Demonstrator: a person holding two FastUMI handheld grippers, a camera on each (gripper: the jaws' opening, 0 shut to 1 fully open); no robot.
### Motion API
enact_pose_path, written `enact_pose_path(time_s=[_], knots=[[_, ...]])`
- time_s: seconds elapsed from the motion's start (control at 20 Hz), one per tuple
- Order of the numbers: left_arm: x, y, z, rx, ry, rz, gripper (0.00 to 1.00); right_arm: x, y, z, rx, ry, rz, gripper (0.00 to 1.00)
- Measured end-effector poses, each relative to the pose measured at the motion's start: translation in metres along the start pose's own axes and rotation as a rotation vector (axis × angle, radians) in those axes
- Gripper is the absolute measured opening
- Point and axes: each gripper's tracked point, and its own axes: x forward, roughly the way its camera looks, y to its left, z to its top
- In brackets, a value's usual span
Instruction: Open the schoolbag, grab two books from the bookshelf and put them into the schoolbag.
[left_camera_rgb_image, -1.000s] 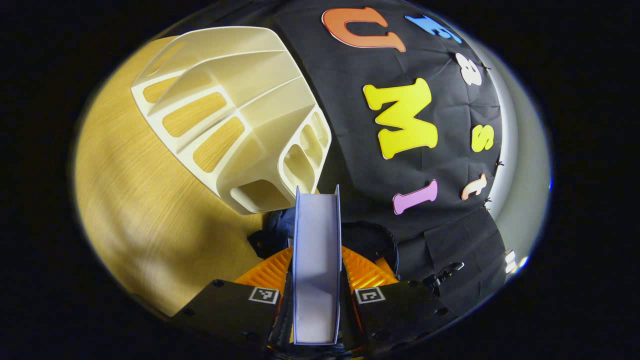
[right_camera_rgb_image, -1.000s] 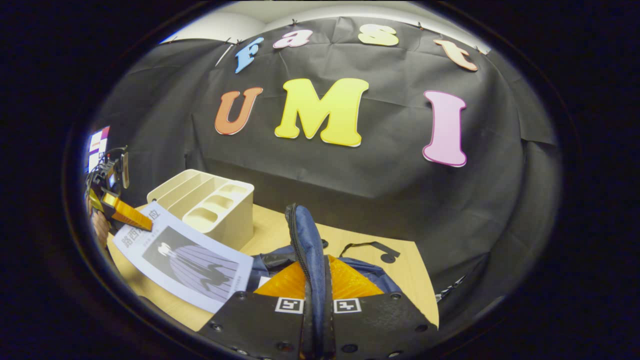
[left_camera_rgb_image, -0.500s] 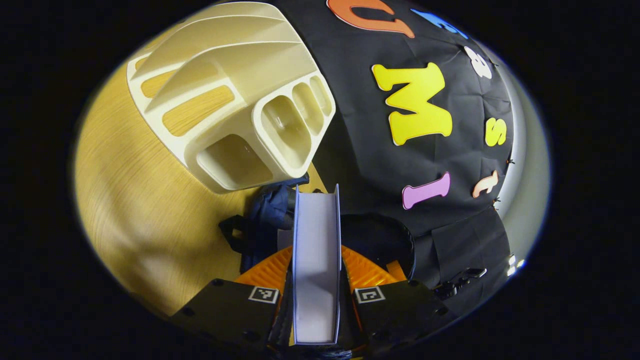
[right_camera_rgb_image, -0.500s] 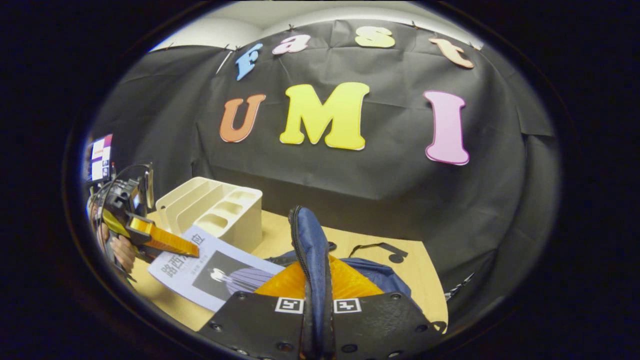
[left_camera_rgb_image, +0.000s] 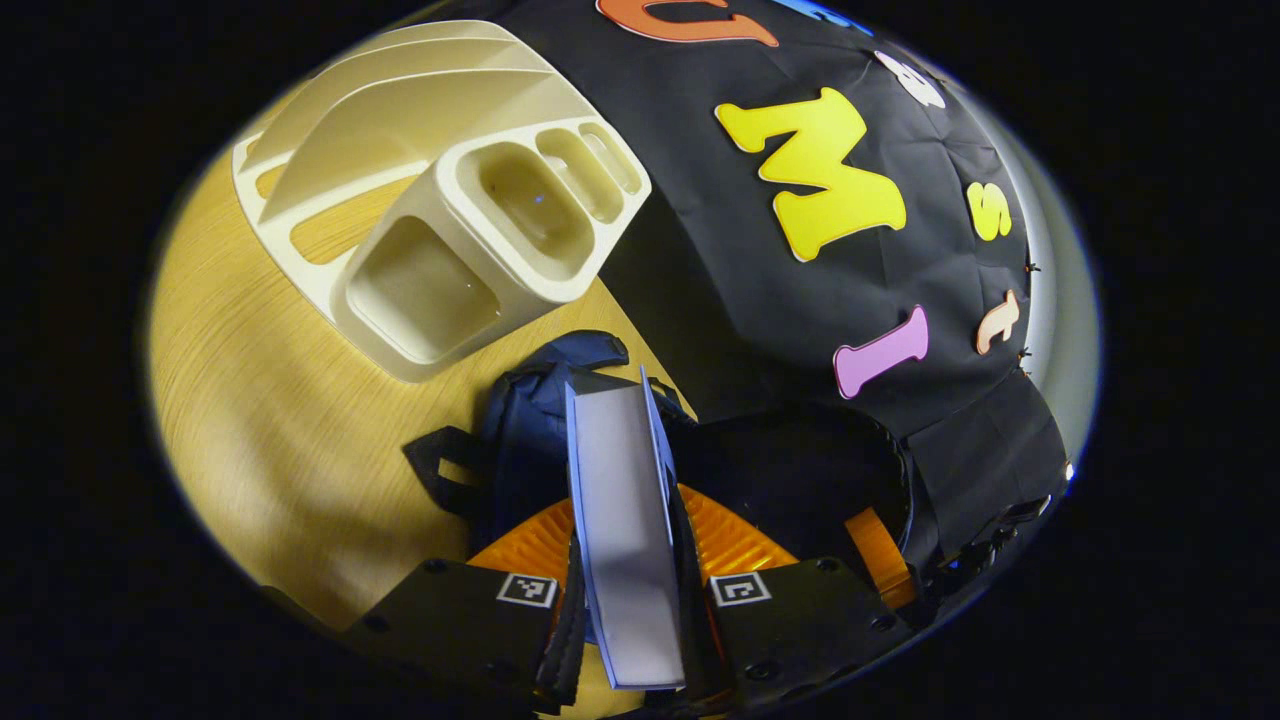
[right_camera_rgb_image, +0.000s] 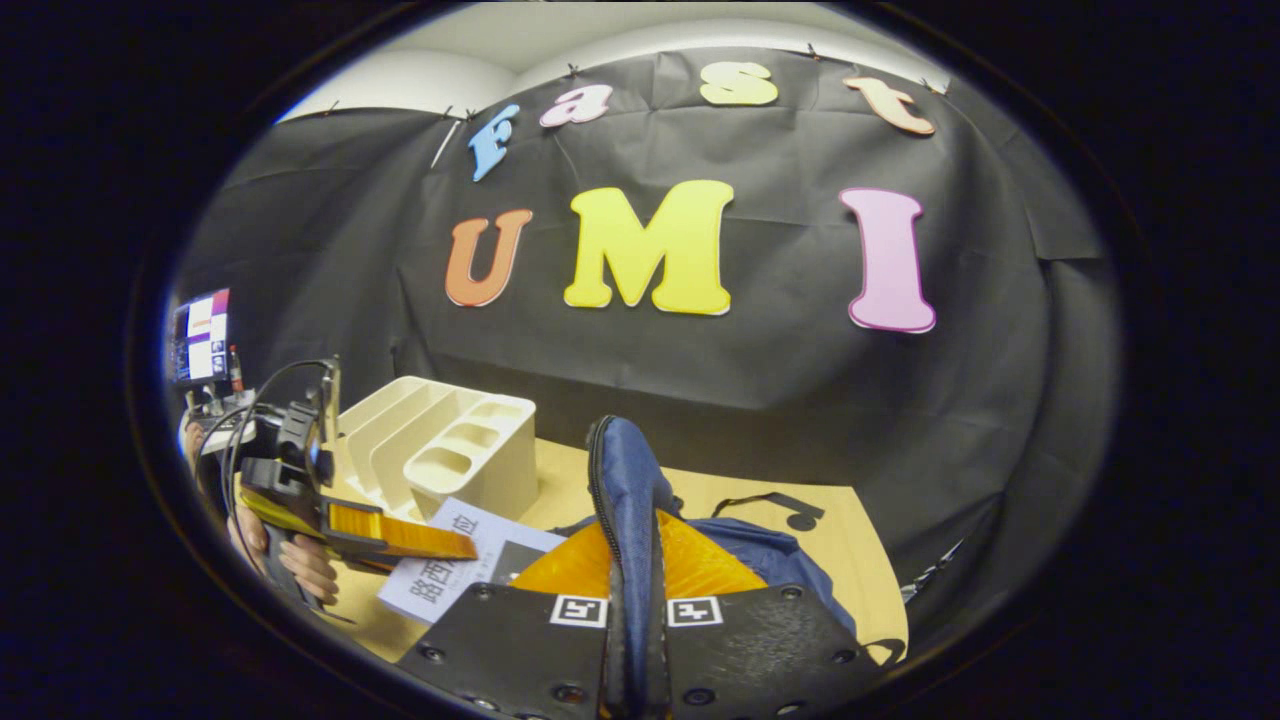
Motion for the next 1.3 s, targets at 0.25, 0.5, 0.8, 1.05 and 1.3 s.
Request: enact_pose_path(time_s=[0.25,0.5,0.8,1.05,1.3], knots=[[0.042,-0.022,-0.025,0.010,0.036,-0.023,0.41,0.005,0.024,0.002,-0.030,0.015,0.037,0.07],[0.087,-0.042,-0.059,0.002,0.080,-0.072,0.41,0.003,0.039,0.007,-0.049,0.003,0.061,0.10],[0.118,-0.040,-0.079,-0.014,0.082,-0.088,0.42,0.005,0.036,0.006,0.036,-0.004,0.107,0.07],[0.131,-0.033,-0.075,-0.009,0.113,-0.055,0.50,0.014,0.026,-0.002,0.074,0.000,0.115,0.07],[0.126,-0.029,-0.074,0.103,0.151,0.030,0.54,0.011,0.005,-0.002,0.103,-0.015,0.089,0.07]])
